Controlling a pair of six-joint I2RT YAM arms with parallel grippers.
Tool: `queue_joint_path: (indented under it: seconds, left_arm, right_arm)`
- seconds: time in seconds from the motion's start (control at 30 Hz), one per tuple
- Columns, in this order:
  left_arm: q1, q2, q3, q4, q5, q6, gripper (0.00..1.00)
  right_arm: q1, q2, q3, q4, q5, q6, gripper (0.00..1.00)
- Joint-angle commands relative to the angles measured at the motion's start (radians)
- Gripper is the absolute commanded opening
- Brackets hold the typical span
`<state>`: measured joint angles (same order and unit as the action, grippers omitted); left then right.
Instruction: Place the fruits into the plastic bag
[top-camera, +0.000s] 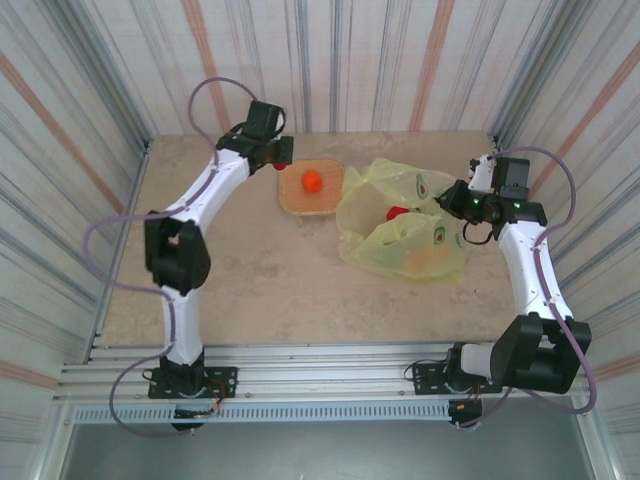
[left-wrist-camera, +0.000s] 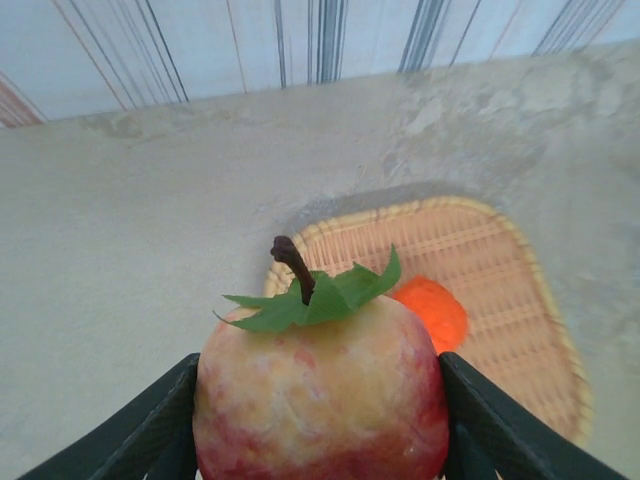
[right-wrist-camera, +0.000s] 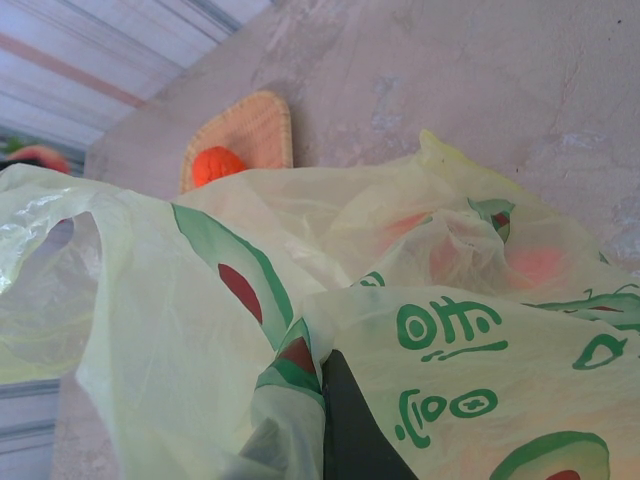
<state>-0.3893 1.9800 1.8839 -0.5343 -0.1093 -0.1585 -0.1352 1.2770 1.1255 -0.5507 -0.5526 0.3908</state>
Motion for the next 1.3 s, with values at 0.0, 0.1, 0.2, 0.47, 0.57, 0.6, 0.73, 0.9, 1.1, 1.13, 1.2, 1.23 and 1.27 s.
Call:
queue_joint_path:
  seconds: [0.0,0.1,0.2,0.47,0.57,0.6,0.73,0.9,1.1,1.13,1.2,1.23,1.27]
  left_arm:
    - [-0.041,-0.186,-0.167,0.109,0.05,-0.061,0.52]
    - [-0.098,-0.35,-0.36,0.176,0.071,-0.087,0.52]
    - [-0.166,-0.489,-0.527,0.242,0.071,-0.091,0.52]
    - [-0.364,-0.619,-0.687,0.334,0.107,-0.1,0.5]
    - [-0.422,-0.574,-0.682,0.402,0.123,-0.097,0.5]
    - [-0.432,-0.55,-0.667,0.414,0.134,-0.094,0.51]
    - [-0.471,-0.41,-0.542,0.417,0.161,-0.067,0.51]
    - [-0.468,-0.247,-0.393,0.398,0.095,-0.049,0.49]
    - [-0.445,-0.072,-0.251,0.386,0.102,-0.051,0.49]
    - [-0.445,-0.043,-0.233,0.386,0.114,-0.057,0.5]
    - [-0.449,0.012,-0.203,0.393,0.147,-0.076,0.5]
    - [-0.453,0.034,-0.192,0.401,0.166,-0.085,0.5]
    - [-0.456,0.05,-0.186,0.412,0.186,-0.093,0.5]
  right_arm:
    - [0.006,0.003,-0.005,-0.001,-0.021,0.001,0.02]
    - [0.006,0.001,-0.003,-0.003,-0.016,-0.001,0.02]
    - [0.006,0.001,-0.002,-0.002,-0.015,0.0,0.02]
    - [0.01,0.01,0.0,0.008,-0.012,0.006,0.02]
    - [0.018,0.012,0.002,0.01,-0.012,0.01,0.02]
    - [0.02,0.014,0.003,0.008,-0.013,0.01,0.02]
    - [0.035,0.016,0.009,-0.001,-0.015,0.01,0.02]
    - [0.056,0.016,0.012,-0.017,-0.019,0.001,0.02]
    - [0.065,0.019,0.017,-0.046,-0.025,-0.019,0.02]
    - [0.068,0.019,0.018,-0.044,-0.028,-0.017,0.02]
    - [0.072,0.02,0.019,-0.035,-0.04,-0.007,0.02]
    - [0.075,0.02,0.02,-0.026,-0.053,0.002,0.02]
    - [0.076,0.021,0.02,-0.018,-0.064,0.009,0.02]
